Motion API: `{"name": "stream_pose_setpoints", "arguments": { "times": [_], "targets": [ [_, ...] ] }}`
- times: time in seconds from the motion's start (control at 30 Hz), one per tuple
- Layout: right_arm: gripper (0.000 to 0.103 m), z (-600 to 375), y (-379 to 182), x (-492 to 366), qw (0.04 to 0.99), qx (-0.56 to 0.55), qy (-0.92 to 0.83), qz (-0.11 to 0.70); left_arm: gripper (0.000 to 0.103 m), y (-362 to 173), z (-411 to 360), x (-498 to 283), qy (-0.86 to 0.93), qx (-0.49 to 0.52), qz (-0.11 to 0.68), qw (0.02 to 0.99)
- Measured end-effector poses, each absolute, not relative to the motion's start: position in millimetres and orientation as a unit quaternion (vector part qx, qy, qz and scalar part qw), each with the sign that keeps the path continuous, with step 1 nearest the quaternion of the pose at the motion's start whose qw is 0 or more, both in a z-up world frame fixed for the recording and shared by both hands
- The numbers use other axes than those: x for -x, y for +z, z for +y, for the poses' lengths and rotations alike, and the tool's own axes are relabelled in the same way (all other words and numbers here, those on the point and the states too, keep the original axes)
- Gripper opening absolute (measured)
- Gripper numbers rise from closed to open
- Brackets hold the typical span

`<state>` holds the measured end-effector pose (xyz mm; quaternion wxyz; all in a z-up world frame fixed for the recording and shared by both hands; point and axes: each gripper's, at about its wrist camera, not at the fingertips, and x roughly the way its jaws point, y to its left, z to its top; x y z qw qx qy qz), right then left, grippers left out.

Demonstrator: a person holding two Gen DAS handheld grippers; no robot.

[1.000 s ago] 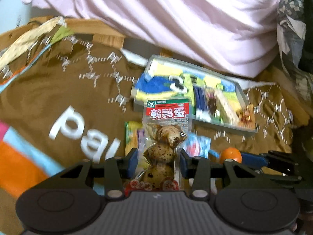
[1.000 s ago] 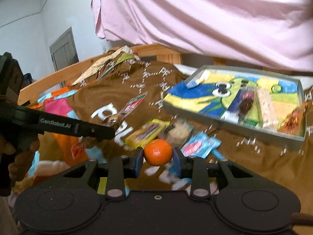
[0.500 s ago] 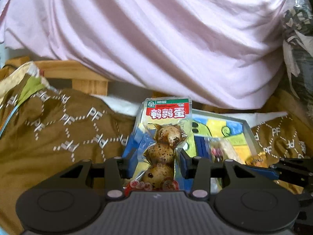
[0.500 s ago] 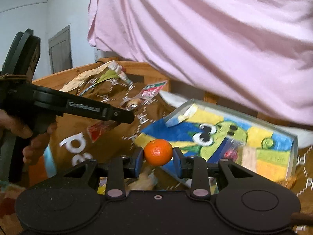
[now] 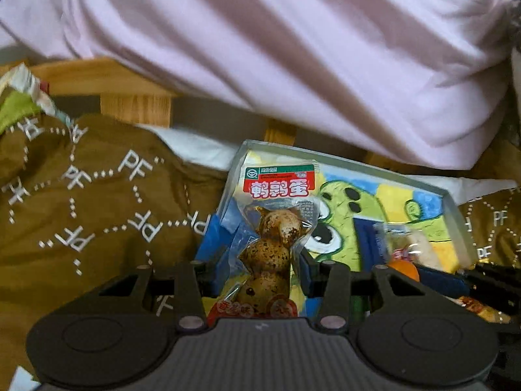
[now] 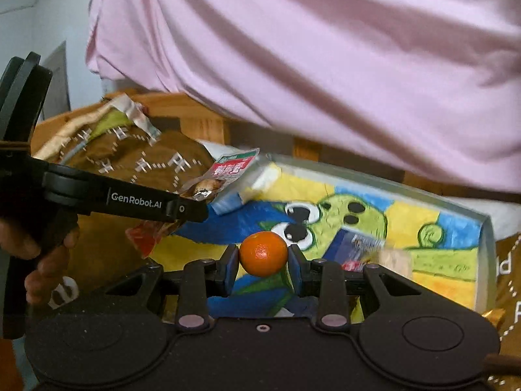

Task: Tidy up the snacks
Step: 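Carry both items into the tray and open both tools to release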

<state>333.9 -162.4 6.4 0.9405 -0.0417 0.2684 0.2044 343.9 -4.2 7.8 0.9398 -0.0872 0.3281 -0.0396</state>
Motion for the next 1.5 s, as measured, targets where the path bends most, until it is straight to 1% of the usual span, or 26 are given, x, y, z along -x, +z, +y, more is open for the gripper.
{"name": "stream_pose_setpoints", "arguments": {
  "times": [0.23,0.43,0.63,0.77,0.83,0.87,0.9,0.93,1.0,1.07,1.17,1.23,1.3,1.4,1.43,1.5],
  "targets": [
    [0.035,-149.4,-19.3,-345.0,0.931,0.042,0.208,0.296,0.047,-10.6,-3.6,-360.4,-0.039,0.085,0.332,0.939],
    [0.035,-146.8,-27.2,-348.1,0.929,0.046,0.201,0.307,0.048,-19.2,-10.4,-370.2,-0.040,0.094,0.337,0.936],
    [0.035,-151.5,-32.8,-347.3,0.929,0.043,0.189,0.316,0.049,-30.9,-7.8,-370.9,-0.038,0.116,0.360,0.925],
    [0.036,-156.0,-35.3,-346.2,0.929,0.039,0.181,0.322,0.051,-30.5,-7.4,-369.8,-0.041,0.118,0.362,0.924],
    [0.037,-156.8,-34.9,-344.9,0.929,0.037,0.178,0.321,0.056,-29.0,-6.1,-368.8,-0.043,0.125,0.361,0.923],
    [0.039,-157.1,-34.1,-344.2,0.930,0.035,0.178,0.320,0.061,-28.4,-5.1,-368.0,-0.047,0.128,0.362,0.922],
    [0.044,-157.2,-33.2,-343.4,0.930,0.033,0.178,0.319,0.067,-27.2,-3.6,-366.5,-0.047,0.132,0.362,0.922],
    [0.051,-156.9,-32.1,-341.3,0.931,0.033,0.177,0.317,0.069,-25.5,-1.6,-363.9,-0.045,0.138,0.358,0.922],
    [0.057,-156.5,-29.7,-337.0,0.933,0.031,0.178,0.311,0.075,-22.0,1.1,-358.9,-0.044,0.147,0.354,0.923],
    [0.060,-156.8,-26.2,-331.0,0.935,0.025,0.178,0.305,0.078,-16.8,3.9,-352.7,-0.044,0.153,0.348,0.924],
    [0.069,-158.7,-18.7,-319.0,0.941,0.014,0.175,0.290,0.084,-7.1,8.0,-340.1,-0.038,0.154,0.333,0.930],
    [0.077,-159.5,-12.1,-309.8,0.945,0.010,0.174,0.277,0.087,0.0,10.9,-330.2,-0.036,0.153,0.322,0.934],
    [0.082,-160.0,-4.5,-299.1,0.950,0.008,0.171,0.262,0.094,7.7,13.3,-318.2,-0.031,0.146,0.311,0.939],
    [0.089,-161.0,6.1,-281.1,0.958,0.007,0.162,0.237,0.101,20.1,15.8,-297.4,-0.006,0.128,0.295,0.947],
    [0.094,-161.4,9.7,-275.3,0.960,0.007,0.160,0.228,0.102,24.1,16.3,-289.4,0.003,0.122,0.289,0.950],
    [0.098,-163.4,18.4,-262.8,0.965,0.004,0.157,0.209,0.102,32.4,17.4,-274.8,0.012,0.109,0.279,0.954]
  ]
}}
